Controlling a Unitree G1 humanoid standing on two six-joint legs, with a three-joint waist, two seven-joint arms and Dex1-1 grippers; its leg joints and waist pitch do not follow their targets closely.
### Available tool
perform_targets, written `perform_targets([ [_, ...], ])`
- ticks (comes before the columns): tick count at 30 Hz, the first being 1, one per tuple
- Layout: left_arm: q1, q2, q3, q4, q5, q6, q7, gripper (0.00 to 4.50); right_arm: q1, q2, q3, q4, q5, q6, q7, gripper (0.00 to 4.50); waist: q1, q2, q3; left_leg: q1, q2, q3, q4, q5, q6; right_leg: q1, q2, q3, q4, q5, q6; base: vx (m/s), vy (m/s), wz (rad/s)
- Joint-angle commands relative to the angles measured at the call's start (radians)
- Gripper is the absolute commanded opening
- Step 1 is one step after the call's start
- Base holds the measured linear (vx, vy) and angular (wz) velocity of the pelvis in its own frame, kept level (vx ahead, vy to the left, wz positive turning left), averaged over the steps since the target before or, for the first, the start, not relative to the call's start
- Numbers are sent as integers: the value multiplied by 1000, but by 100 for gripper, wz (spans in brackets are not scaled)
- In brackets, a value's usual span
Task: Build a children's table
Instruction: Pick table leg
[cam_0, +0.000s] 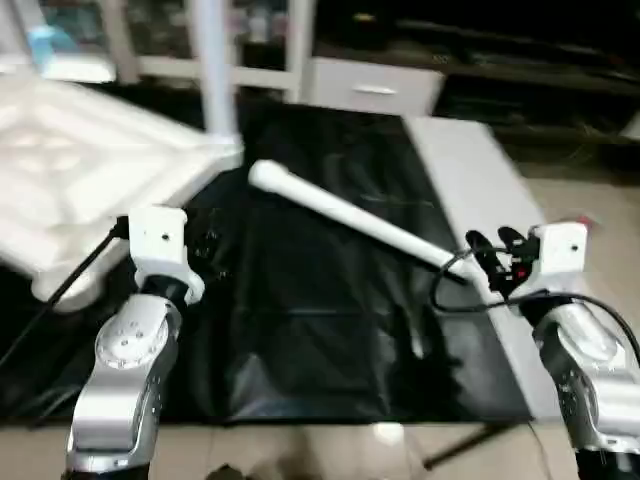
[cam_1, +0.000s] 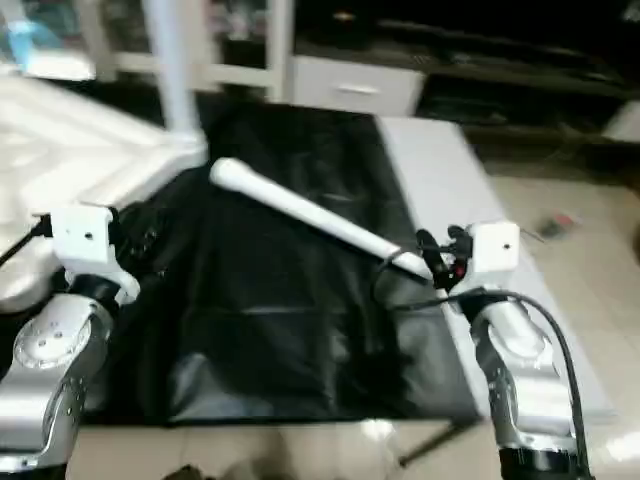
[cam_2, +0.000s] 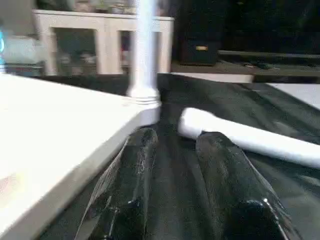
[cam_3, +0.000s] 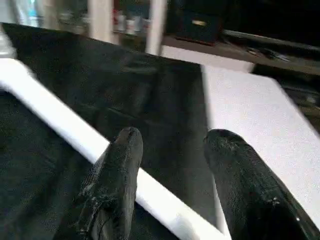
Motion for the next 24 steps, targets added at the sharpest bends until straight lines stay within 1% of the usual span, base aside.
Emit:
perform_targets([
  [1, -9, 1, -8, 1, 5, 8, -7, 172, -14, -9, -10, 3, -2, -7, -8, 220, 3, 13, -34, -9, 13, 14, -82, -496, 51, 69, -70, 30, -120, -832, -97, 103, 15, 75],
  [2, -9, 2, -9, -1, 4, 9, -9, 172, -14, -9, -17, 4, -3, -7, -9, 220, 4, 17, -39, -4, 11, 11, -98, -478, 69, 80, -51, 34, -113, -745, -110, 103, 15, 75],
  [3, -9, 4, -10, -3, 0, 7, -14, 172, -14, -10, -22, 5, -4, -9, -10, 220, 5, 22, -44, 10, 8, 3, -112, -437, 104, 86, -30, 36, -108, -642, -132, 128, 15, 80],
  [4, -9, 5, -11, -4, -1, 7, -15, 172, -14, -9, -28, 7, -4, -10, -12, 220, 3, 25, -47, 24, 7, -8, -120, -412, 132, 85, -12, 35, -99, -586, -142, 182, 7, 79],
  [5, -10, 7, -13, -4, -1, 6, -18, 172, -14, -7, -34, 8, -1, -11, -15, 220, -11, 32, -56, 77, 8, -57, -135, -345, 236, 61, 37, 33, -54, -450, -147, 182, 7, 79],
  [6, -11, 7, -16, -5, -4, 4, -23, 172, -13, -8, -37, 9, 0, -14, -17, 220, -45, 37, -69, 186, 62, -152, -140, -345, 361, -37, 70, 66, 65, -329, -111, 244, 7, 67],
  [7, -11, 7, -17, -5, -3, 4, -23, 172, -12, -9, -37, 9, -1, -18, -18, 220, -42, 34, -73, 213, 77, -185, -132, -313, 440, -75, 73, 90, 110, -297, -65, 257, -6, 53],
  [8, -12, 8, -22, -5, 1, 5, -23, 172, -10, -5, -48, 10, 9, -21, -23, 220, -50, 29, -84, 254, 125, -174, -100, -151, 507, -157, 43, 141, 167, -220, 1, 257, -6, 53],
  [9, -12, 8, -22, -5, 1, 5, -23, 172, -10, -5, -48, 10, 9, -21, -23, 220, -42, 12, -72, 232, 131, -156, -105, -123, 507, -172, 32, 161, 190, -180, 19, 223, -46, 31],
  [10, -12, 7, -25, -4, -1, 2, -28, 172, -11, 0, -63, 9, 20, -17, -33, 220, -34, 0, -61, 175, 108, -102, -140, -104, 475, -165, 24, 184, 185, -65, 8, 188, -80, 7],
  [11, -11, 11, -32, -3, 4, 1, -32, 172, -9, 2, -74, 7, 28, -15, -38, 220, -19, -28, -57, 131, 36, -29, -128, -20, 418, -151, 7, 220, 89, 81, -23, 188, -80, 7],
  [12, -11, 13, -38, -2, 1, -1, -40, 172, -8, 1, -82, 6, 31, -14, -41, 220, -10, -63, -71, 111, -12, -3, -87, -23, 374, -115, -11, 268, 37, 105, 8, 206, -126, 9],
  [13, -9, 13, -41, -3, -4, -2, -48, 172, -6, -1, -85, 4, 29, -16, -43, 220, 34, -98, -76, 31, -119, 38, 46, -76, 271, -15, -83, 395, -45, -23, 17, 230, -113, 18],
  [14, -9, 14, -42, -3, -4, -2, -49, 172, -5, -1, -86, 4, 29, -17, -43, 220, 33, -92, -95, -7, -80, -9, 48, 71, 170, 37, -109, 392, 27, 361, -83, 230, -113, 18],
  [15, -9, 15, -45, -3, -4, -1, -53, 172, -5, -2, -89, 4, 29, -18, -45, 220, 25, -85, -104, -13, -76, -6, 19, 247, 89, 36, -64, 324, 91, 989, -68, 169, -84, 5],
  [16, -7, 16, -47, -2, -9, 1, -61, 172, -4, -3, -95, -2, 33, -17, -45, 220, 24, -75, -103, -18, -73, 0, 2, 288, 69, 23, -47, 297, 110, 1227, -63, 28, -94, -4],
  [17, -5, 18, -50, -4, -11, 4, -68, 172, -2, -5, -99, -9, 34, -15, -45, 220, 23, -47, -98, -20, -61, 11, -32, 300, 41, -5, -2, 258, 112, 1284, -60, 28, -94, -4],
  [18, -5, 18, -50, -4, -11, 4, -68, 172, -2, -5, -99, -9, 34, -15, -45, 220, 19, -30, -97, -21, -47, 11, -47, 303, 24, -4, 14, 251, 108, 1189, -71, -44, -58, 0],
  [19, -3, 20, -52, -5, -16, 6, -75, 172, -4, -15, -98, -16, 35, -9, -36, 220, 13, -14, -97, -5, -1, 7, -51, 281, 25, -19, 20, 245, 96, 960, -92, 0, 0, 0],
  [20, -1, 23, -54, -7, -21, 8, -82, 172, -4, -27, -94, -22, 30, -6, -27, 220, 0, -10, -96, 9, 42, -9, -60, 267, 29, -31, 15, 238, 88, 695, -139, 0, 0, 0],
  [21, 0, 26, -57, -8, -23, 7, -89, 172, -6, -35, -91, -23, 24, -4, -23, 220, -3, -11, -86, 24, 62, -10, -70, 204, 42, -47, -2, 242, 64, 465, -191, 0, 0, 0],
  [22, 0, 28, -59, -8, -25, 7, -95, 172, -7, -42, -88, -24, 18, -3, -19, 220, -4, -10, -82, 25, 65, -8, -77, 159, 49, -47, -10, 243, 54, 362, -219, 0, 0, 0],
  [23, 6, 36, -70, -13, -36, 5, -123, 172, -17, -66, -87, -17, 15, 15, -3, 220, -1, -12, -72, 28, 61, 4, -83, 50, 56, -51, -17, 247, 35, 183, -257, 0, 0, 0],
  [24, 14, 49, -85, -24, -49, 2, -160, 172, -29, -94, -88, -4, 16, 46, 17, 220, 1, -14, -69, 30, 62, 9, -85, 6, 54, -52, -21, 251, 28, 112, -269, -57, 37, 5],
])
